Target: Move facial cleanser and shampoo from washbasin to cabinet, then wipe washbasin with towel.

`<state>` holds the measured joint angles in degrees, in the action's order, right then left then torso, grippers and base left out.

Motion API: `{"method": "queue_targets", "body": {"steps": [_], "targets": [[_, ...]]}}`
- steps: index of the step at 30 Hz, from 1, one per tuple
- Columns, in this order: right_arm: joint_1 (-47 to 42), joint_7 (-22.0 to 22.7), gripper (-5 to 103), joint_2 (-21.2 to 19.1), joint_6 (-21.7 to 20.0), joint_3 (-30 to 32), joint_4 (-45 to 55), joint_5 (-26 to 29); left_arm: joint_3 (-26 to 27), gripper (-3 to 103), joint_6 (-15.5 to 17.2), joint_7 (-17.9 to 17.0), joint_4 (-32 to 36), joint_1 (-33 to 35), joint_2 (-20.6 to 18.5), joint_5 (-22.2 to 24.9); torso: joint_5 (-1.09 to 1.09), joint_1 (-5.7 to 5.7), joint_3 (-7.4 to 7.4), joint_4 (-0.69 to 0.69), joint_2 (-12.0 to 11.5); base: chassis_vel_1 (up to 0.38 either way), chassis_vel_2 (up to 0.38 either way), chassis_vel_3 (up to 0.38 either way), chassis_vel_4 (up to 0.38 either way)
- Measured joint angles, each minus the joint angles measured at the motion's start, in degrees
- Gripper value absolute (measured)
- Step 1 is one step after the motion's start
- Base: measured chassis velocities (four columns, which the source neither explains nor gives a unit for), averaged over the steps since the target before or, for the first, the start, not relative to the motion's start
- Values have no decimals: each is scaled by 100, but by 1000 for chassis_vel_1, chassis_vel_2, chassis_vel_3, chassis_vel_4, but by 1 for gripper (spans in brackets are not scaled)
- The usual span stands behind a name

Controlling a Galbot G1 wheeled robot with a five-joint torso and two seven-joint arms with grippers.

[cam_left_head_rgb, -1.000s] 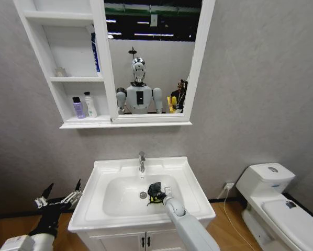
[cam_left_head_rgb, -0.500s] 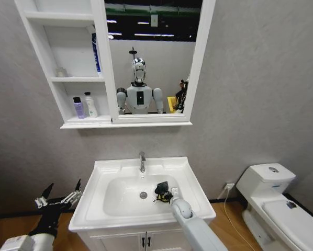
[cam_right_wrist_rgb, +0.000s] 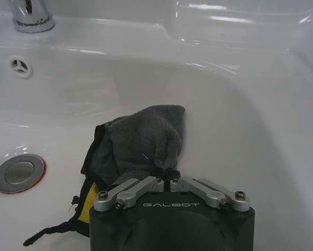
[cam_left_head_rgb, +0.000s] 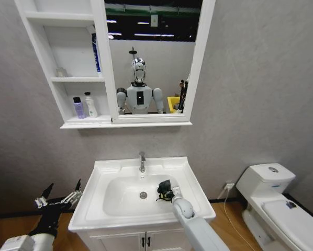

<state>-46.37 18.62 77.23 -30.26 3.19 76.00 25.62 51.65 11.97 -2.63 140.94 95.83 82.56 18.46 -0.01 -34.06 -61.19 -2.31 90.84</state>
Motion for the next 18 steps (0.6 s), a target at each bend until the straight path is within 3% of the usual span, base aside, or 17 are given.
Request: {"method": "queue_targets", "body": {"steps": [10, 18], "targets": [[126, -16, 1, 371, 95, -118, -339, 66, 0, 100, 0, 0, 0, 0, 0, 0, 1, -1, 0, 2, 0, 0, 0, 0, 0], [10, 53, 1, 59, 8, 100, -30, 73, 0, 100, 0, 0, 0, 0, 0, 0, 2, -1, -1, 2, 0, 0, 0, 0, 0]]}}
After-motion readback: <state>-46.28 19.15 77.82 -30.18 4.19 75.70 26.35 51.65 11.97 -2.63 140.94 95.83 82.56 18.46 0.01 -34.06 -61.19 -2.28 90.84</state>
